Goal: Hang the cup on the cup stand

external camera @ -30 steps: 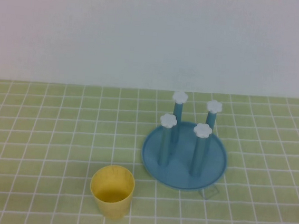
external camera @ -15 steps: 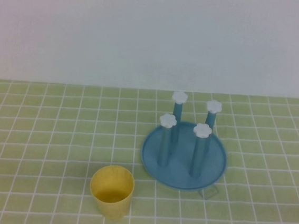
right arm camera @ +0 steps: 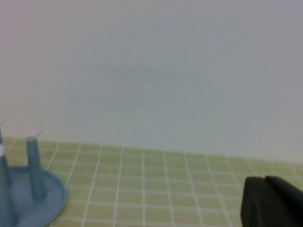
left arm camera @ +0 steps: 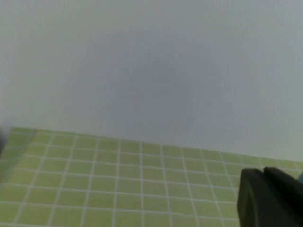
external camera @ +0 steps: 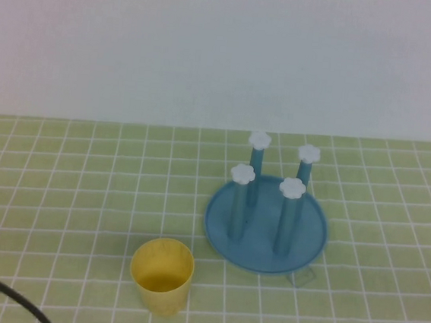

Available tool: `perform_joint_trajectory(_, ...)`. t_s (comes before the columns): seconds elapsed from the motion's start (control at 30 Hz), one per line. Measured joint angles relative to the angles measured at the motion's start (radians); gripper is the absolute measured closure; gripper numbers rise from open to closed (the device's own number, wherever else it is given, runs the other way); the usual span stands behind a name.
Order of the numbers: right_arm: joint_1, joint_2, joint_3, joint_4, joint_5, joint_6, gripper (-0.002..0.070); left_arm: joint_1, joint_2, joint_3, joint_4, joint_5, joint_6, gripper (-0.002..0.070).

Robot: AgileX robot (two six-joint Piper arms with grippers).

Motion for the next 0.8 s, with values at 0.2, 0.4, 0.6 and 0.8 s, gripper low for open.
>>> perform_joint_trajectory(0.2,0.0,0.105,-0.001,0.176,0.041,0.0,0.0678,0.0,0.109,0.001,-0.258,0.033,0.054,0.0676)
perform_joint_trajectory(0.4,0.0,0.127,-0.002,0.23,-0.022,0.0,0.0678,0.0,0.255,-0.037,-0.53,0.147,0.359,0.0566)
perform_joint_trajectory(0.6,0.0,0.131,-0.003,0.236,0.028,-0.052,0.0678,0.0,0.452,-0.201,-0.596,0.281,0.43,0.0325)
perform_joint_trajectory(0.8,0.0,0.131,-0.003,0.236,0.099,-0.135,0.0678,0.0,0.664,-0.409,-0.6,0.382,0.448,0.0284)
